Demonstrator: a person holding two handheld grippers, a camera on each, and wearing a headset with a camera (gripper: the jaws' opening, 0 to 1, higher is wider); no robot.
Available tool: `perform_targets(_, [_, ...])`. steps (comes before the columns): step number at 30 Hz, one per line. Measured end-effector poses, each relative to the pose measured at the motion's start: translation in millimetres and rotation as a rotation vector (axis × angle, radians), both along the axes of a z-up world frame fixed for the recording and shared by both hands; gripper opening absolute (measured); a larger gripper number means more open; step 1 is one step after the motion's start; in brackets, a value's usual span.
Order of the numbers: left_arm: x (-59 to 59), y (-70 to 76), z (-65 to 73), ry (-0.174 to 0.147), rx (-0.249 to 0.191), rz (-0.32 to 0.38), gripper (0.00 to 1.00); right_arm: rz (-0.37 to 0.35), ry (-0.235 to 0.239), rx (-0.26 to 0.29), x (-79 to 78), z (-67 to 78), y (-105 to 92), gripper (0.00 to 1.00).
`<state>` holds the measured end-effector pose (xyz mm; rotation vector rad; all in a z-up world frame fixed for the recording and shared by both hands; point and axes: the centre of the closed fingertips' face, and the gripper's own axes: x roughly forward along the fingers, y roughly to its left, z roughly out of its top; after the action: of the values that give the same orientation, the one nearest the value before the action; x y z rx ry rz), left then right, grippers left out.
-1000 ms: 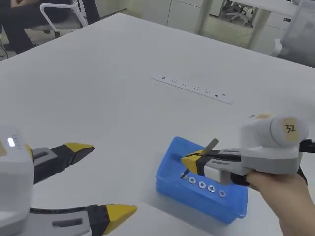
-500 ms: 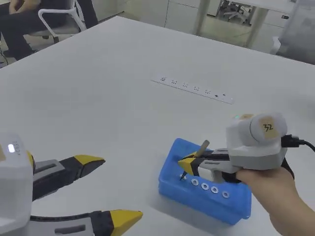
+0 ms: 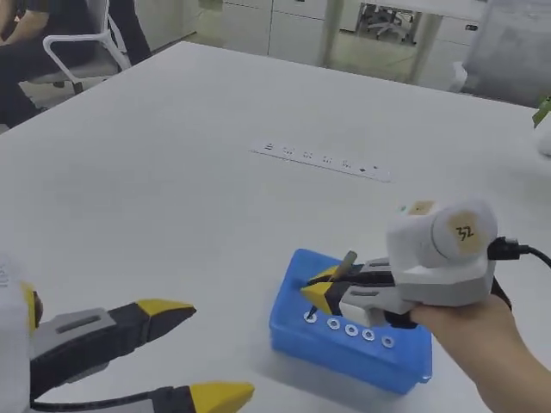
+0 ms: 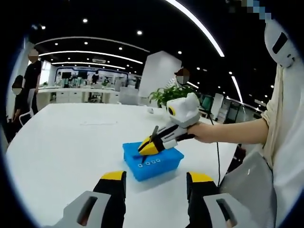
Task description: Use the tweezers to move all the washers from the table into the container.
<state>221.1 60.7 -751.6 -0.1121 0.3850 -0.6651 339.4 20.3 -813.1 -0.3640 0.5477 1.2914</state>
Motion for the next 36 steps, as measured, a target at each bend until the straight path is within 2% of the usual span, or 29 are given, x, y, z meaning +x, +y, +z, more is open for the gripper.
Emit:
perform_targets(1, [2.4,3.8,1.2,-0.024,0.040,-0.009,0.46,-0.006,0.007,0.021,-1.1,6.0,0.4,0.04])
perform_targets(3, [7.4,9.6,4.3,-0.021,0.051,0.001,0.41,-0.007,0.010,0.059,-7.5,21.0,0.3,0.03])
perform_targets(6, [13.4,13.6,11.6,-0.032,0.069,-0.012,0.39,0.009,-0.004,0.093,-18.5,38.6,-0.9,0.03])
perform_targets(7, [15.4,13.2,15.1,-0.054,0.108,-0.041,0.38,0.015,0.001,0.111,-23.8,44.3,-0.8,0.03])
perform_targets(9, [16.0,7.0,19.4,-0.068,0.153,-0.100,0.35,0.019,0.006,0.124,-30.3,49.4,-1.9,0.03])
perform_targets(13, [14.4,-13.6,27.4,-0.080,0.202,-0.225,0.30,0.036,0.015,0.127,-47.3,51.9,-5.0,0.03])
perform_targets(14, [14.5,-16.8,27.6,-0.067,0.211,-0.239,0.29,0.049,0.015,0.116,-54.0,49.6,-6.6,0.03])
perform_targets(15, [14.4,-19.4,25.3,-0.048,0.250,-0.265,0.27,0.055,0.013,0.106,-58.1,47.9,-7.8,0.03])
perform_targets(17, [14.9,-25.8,24.2,-0.056,0.317,-0.322,0.22,0.064,0.013,0.085,-67.9,43.2,-10.6,0.03])
perform_targets(18, [13.7,-28.5,22.5,-0.042,0.336,-0.345,0.21,0.064,0.028,0.096,-74.8,42.7,-10.9,0.03])
perform_targets(20, [11.6,-37.7,21.4,-0.034,0.370,-0.404,0.17,0.073,0.036,0.092,-87.4,39.2,-10.9,0.03])
perform_targets(25, [3.5,-58.2,19.2,-0.025,0.414,-0.533,0.13,0.119,0.021,0.019,-112.9,20.3,-15.7,0.03])
perform_targets(29, [-4.2,-74.6,16.3,-0.001,0.406,-0.616,0.10,0.145,-0.001,-0.036,-124.6,11.4,-21.8,0.03])
perform_targets(33, [-14.3,-90.4,11.8,0.023,0.408,-0.696,0.11,0.151,-0.002,-0.035,-134.9,12.9,-24.5,0.03])
perform_targets(36, [-20.9,-103.1,11.8,0.024,0.394,-0.737,0.11,0.171,-0.046,-0.083,-137.4,7.7,-29.5,0.03])
